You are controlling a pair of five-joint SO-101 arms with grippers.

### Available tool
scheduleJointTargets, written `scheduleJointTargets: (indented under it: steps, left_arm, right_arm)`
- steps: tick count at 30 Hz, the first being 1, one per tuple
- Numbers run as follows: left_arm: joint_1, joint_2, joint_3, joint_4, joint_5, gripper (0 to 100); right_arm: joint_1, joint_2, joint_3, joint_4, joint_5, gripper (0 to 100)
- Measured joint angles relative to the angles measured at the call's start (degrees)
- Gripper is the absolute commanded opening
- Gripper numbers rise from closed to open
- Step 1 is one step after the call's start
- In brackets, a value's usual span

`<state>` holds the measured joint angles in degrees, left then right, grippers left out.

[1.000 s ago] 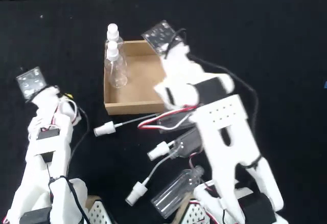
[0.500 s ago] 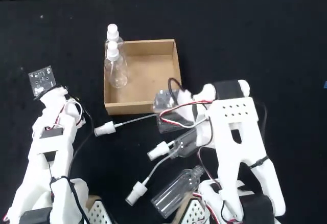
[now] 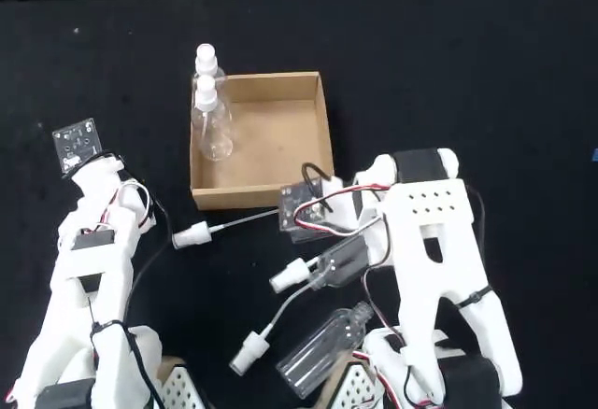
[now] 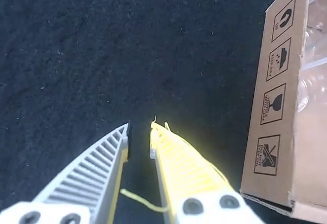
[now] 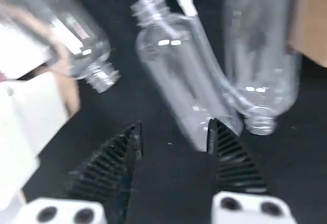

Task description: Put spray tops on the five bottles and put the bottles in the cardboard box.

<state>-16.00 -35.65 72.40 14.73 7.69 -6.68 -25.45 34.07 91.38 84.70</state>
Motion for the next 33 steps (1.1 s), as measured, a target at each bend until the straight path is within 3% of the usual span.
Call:
scheduleJointTargets:
  steps: [5,11,19,33]
  left_arm:
    - [0.00,0.00,0.00,0.00,0.00,7]
    - [0.00,0.00,0.00,0.00,0.00,7]
    - [0.00,0.00,0.00,0.00,0.00,7]
    - [0.00,0.00,0.00,0.00,0.00,7]
  right_arm:
    - [0.00,8.53,-3.96,-5.10,-6.68,19.1]
    - [0.00,19.87,-11.87,-5.71,-15.38,32.1]
    - [-2.81,25.67,-14.07,-5.19,-16.79,32.5]
    - [-2.90,28.66,-11.69,-14.86,-22.15,32.6]
